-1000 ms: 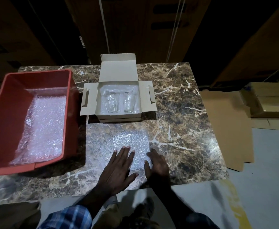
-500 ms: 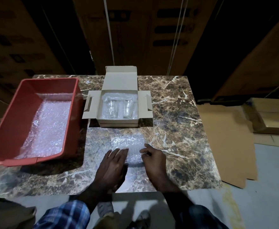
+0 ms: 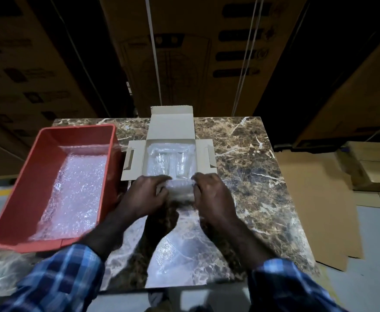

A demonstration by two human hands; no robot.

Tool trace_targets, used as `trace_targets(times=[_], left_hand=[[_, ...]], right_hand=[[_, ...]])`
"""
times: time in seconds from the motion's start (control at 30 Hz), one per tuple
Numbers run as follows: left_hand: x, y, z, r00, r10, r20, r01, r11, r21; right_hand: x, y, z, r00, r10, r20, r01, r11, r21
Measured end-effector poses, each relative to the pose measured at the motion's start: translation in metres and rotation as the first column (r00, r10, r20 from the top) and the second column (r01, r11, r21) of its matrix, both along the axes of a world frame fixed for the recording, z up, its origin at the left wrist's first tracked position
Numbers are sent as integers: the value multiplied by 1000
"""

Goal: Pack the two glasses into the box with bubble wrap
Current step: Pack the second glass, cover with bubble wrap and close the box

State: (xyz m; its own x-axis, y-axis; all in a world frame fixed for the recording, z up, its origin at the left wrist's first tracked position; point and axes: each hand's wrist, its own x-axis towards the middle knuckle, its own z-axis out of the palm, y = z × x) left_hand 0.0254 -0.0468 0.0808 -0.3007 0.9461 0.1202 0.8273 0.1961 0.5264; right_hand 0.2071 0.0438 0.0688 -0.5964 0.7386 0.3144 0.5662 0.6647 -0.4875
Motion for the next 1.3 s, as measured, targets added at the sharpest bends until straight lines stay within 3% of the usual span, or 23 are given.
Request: trace_targets(times=[0.27, 0.47, 0.6, 0.7, 0.8, 0.9, 0.97, 1.03, 1.13, 1.2, 1.3], left_hand=[[-60, 64, 57, 991, 27, -132, 15, 950, 311], [-87, 81, 47, 971, -33, -236, 132, 900, 415], [-101, 79, 17, 937, -97, -337, 210, 925, 318], [-102, 69, -12, 890, -214, -403, 321, 921, 219], [-97, 59, -39, 815, -385, -434, 422, 907, -12], [-93, 52, -57, 779, -440, -446, 403, 897, -180], [-90, 51, -59, 815, -429, -389, 356, 901, -247], [-90, 52, -60, 858, -404, -318, 334, 908, -252], [-92, 59, -58, 908, -337, -251, 314, 941, -125], [-94, 67, -63, 911, -301, -283, 297, 953, -57], [-98, 79, -75, 898, -330, -290, 295, 942, -158]], right_hand=[[-67, 65, 60, 997, -71, -21, 74, 971, 226], [-84, 71, 59, 990, -77, -116, 114, 926, 360], [-79, 64, 25, 998, -45, -42, 58, 924, 378], [-75, 58, -15, 998, 6, 69, -23, 966, 256], [-72, 55, -38, 990, 32, 134, -44, 995, 86], [-74, 55, -44, 977, 77, 199, -73, 997, -28], [-76, 58, -44, 958, 127, 258, -106, 990, -94], [-78, 63, -43, 934, 149, 324, -114, 986, -125], [-83, 66, -37, 944, 132, 301, -89, 984, -152], [-89, 69, -41, 956, 111, 270, -102, 994, -45], [-97, 76, -50, 922, 145, 360, -140, 989, -41]])
